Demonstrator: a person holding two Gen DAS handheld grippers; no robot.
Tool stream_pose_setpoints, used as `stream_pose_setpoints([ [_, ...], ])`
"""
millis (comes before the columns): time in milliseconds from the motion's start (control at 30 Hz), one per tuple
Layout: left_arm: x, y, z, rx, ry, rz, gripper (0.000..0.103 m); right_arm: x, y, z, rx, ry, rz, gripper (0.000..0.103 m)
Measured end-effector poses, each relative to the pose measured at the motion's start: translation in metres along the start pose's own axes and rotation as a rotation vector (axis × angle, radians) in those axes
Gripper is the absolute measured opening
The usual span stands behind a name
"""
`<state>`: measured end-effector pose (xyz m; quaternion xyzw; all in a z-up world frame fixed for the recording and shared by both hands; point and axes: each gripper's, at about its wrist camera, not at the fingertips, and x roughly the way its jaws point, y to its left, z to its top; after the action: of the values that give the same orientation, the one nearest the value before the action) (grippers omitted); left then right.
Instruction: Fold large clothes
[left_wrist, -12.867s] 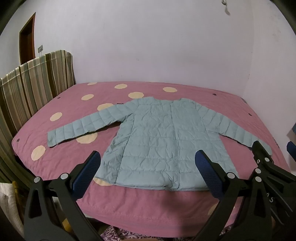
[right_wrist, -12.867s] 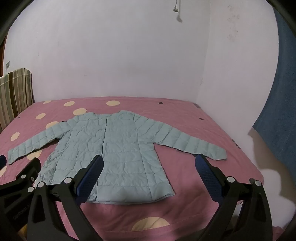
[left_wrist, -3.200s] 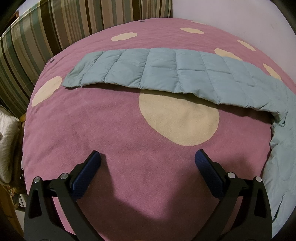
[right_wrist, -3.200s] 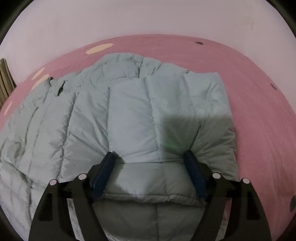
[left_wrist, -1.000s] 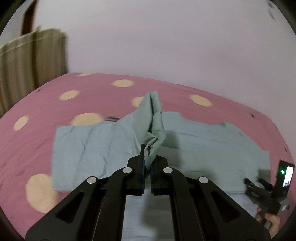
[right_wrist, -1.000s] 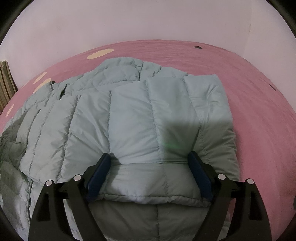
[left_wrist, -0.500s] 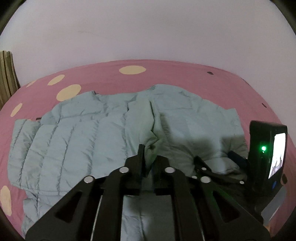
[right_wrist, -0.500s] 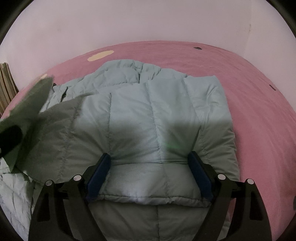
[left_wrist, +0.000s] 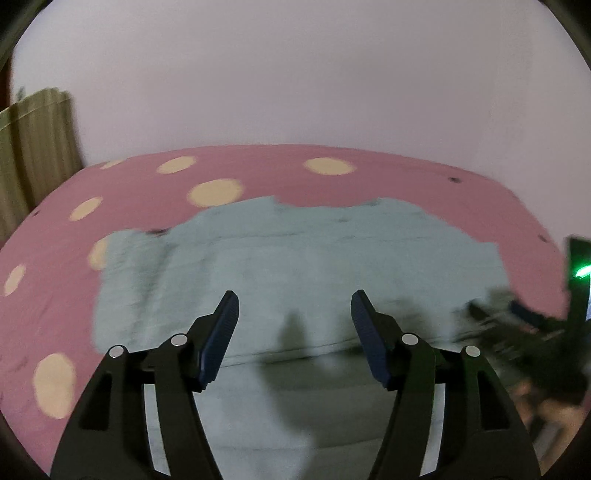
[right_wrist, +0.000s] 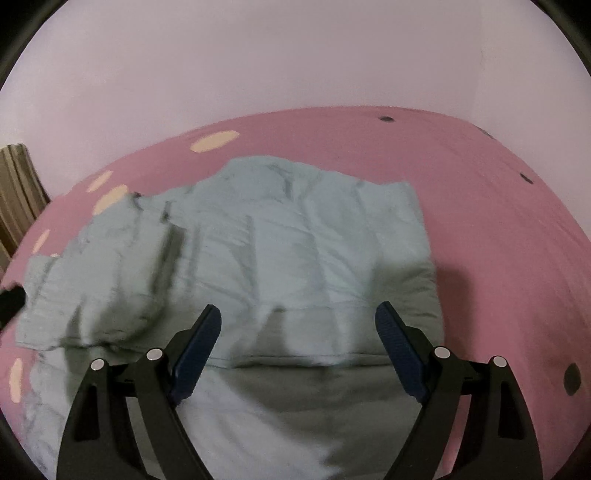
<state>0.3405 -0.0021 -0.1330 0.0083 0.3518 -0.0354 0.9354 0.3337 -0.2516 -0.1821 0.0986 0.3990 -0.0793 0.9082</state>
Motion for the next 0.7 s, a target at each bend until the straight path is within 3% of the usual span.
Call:
stream_pose_setpoints([
  [200,0.003,0.083,-0.008,-0.109,0.027,0.147,0.063,0.014,0.049,0.014,-0.022,0.032,0.093,0.083],
  [367,0.006,0.132,-0.015,-0.171,0.041,0.214,0.063,0.050,0.084,0.016,-0.039,0.103,0.110,0.071],
  [467,0.009,0.149,-0.019,-0.190,0.054,0.231,0.063,0.065,0.096,0.011,-0.053,0.151,0.103,0.042],
  [500,0.009,0.154,-0.019,-0.194,0.059,0.236,0.063,0.063,0.097,0.009,-0.063,0.154,0.102,0.025],
  [533,0.010,0.156,-0.019,-0.197,0.059,0.235,0.063,0.061,0.099,0.010,-0.072,0.149,0.100,0.014],
  [600,0.009,0.159,-0.018,-0.203,0.056,0.233,0.063,0.050,0.095,0.016,-0.072,0.121,0.103,0.007],
  [700,0.010,0.157,-0.012,-0.200,0.045,0.226,0.063,0.031,0.072,0.026,-0.037,0.066,0.087,0.007],
])
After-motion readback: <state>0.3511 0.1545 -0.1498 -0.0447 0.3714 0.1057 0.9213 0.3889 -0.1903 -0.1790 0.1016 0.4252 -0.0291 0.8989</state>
